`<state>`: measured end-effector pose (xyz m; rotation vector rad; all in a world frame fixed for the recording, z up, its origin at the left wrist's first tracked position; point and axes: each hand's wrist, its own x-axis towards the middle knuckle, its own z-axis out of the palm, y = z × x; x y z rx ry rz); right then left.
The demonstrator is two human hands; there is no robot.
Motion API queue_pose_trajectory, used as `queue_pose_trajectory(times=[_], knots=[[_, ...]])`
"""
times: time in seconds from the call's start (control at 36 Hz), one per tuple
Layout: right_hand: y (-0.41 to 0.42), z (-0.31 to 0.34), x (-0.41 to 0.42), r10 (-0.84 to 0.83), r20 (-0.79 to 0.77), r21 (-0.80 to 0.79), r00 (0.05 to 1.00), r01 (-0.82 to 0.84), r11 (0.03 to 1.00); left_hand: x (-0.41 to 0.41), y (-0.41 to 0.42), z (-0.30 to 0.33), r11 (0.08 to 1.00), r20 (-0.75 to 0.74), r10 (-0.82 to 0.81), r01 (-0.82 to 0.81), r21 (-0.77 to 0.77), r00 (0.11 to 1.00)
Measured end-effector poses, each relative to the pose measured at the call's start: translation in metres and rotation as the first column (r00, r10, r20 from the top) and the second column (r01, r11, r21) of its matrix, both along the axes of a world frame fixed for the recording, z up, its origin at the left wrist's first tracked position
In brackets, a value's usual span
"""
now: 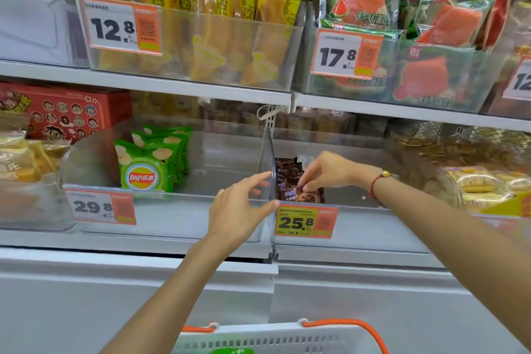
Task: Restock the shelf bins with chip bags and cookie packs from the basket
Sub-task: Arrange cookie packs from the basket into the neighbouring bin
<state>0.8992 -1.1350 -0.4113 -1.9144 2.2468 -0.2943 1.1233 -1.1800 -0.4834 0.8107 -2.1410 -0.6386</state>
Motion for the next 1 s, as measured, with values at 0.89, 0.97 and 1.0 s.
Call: queue_pose_trajectory(times=[0.89,0.97,1.0], knots=[[0.116,-0.034,0.068,0.075,0.214,-0.355,0.974,0.006,0.935,0.034,0.049,-0.011,0.951,-0.102,0.009,-0.040,-0.306,0.995],[0.127,-0.079,0.074,0.080,0.230,-0.214,0.970,-0.030,0.976,0.040,0.070,-0.036,0.960,0.156,-0.042,0.084,-0.267,0.987],[0.129,-0.094,0.076,0.084,0.229,-0.138,0.970,-0.053,0.989,0.042,0.074,-0.046,0.964,0.258,-0.057,0.121,-0.239,0.965]])
